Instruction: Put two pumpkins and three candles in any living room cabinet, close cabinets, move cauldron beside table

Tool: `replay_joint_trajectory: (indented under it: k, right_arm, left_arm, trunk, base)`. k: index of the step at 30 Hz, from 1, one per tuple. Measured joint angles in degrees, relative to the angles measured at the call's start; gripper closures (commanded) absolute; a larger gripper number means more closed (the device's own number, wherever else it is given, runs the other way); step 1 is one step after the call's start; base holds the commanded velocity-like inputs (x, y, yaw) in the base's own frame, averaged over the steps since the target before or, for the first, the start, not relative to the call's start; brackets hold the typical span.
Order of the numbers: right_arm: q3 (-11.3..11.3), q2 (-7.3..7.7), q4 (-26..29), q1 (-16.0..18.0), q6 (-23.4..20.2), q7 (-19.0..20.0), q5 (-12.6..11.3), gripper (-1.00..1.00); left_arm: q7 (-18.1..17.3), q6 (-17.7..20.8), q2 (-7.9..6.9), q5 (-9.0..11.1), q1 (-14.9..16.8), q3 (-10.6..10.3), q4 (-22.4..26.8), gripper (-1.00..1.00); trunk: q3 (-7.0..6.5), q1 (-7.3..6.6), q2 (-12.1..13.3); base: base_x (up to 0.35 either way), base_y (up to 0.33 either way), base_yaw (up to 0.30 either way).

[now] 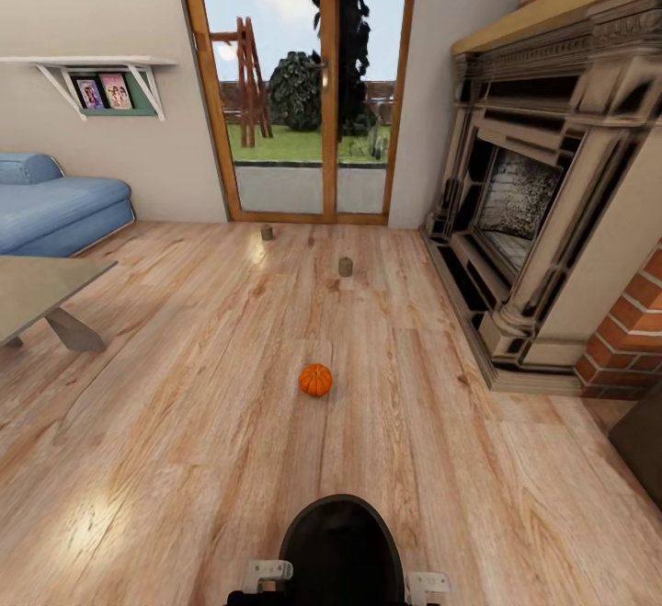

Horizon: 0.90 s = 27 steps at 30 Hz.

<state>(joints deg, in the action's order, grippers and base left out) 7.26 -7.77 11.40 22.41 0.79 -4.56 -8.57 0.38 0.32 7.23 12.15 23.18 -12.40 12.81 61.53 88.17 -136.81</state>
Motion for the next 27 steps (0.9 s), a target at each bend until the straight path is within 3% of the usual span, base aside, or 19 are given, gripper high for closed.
replay_joint_trajectory:
  k: [27]
  right_arm:
    - [0.06,0.00,-0.01,0.01,0.00,0.03,0.02,-1.00]
  left_arm:
    - [0.02,0.00,-0.02,-0.04,-0.01,0.07,0.02,1.00]
  trunk:
    - [0.00,0.00,0.00]
  base:
    - [0.000,0.000,0.000]
